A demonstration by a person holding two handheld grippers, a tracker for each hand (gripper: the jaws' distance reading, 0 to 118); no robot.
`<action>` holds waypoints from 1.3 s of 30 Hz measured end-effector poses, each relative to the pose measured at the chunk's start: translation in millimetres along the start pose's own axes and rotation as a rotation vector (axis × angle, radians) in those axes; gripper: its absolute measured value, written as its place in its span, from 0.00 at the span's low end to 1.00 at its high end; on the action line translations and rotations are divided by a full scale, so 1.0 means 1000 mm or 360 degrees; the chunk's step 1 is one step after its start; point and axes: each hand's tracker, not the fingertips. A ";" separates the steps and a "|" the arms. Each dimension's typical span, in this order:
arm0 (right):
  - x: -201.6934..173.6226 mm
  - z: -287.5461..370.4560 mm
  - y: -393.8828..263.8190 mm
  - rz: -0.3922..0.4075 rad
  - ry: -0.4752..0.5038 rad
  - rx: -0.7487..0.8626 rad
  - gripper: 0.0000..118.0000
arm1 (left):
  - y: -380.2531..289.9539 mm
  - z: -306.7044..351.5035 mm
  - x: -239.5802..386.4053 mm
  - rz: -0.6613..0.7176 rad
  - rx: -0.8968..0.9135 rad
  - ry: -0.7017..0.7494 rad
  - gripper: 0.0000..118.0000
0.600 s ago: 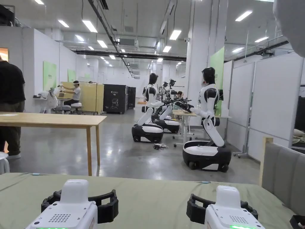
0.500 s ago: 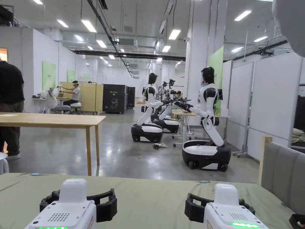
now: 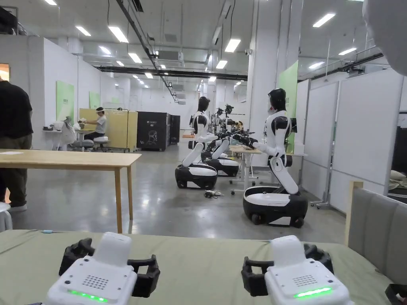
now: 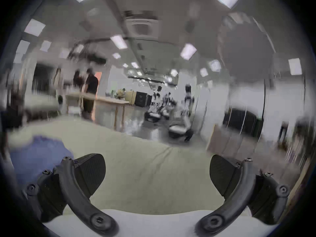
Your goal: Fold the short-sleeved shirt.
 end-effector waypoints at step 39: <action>0.017 0.015 -0.026 -0.0654 0.0284 -0.0036 1.00 | -0.010 0.016 -0.006 0.0701 0.0107 -0.0164 1.00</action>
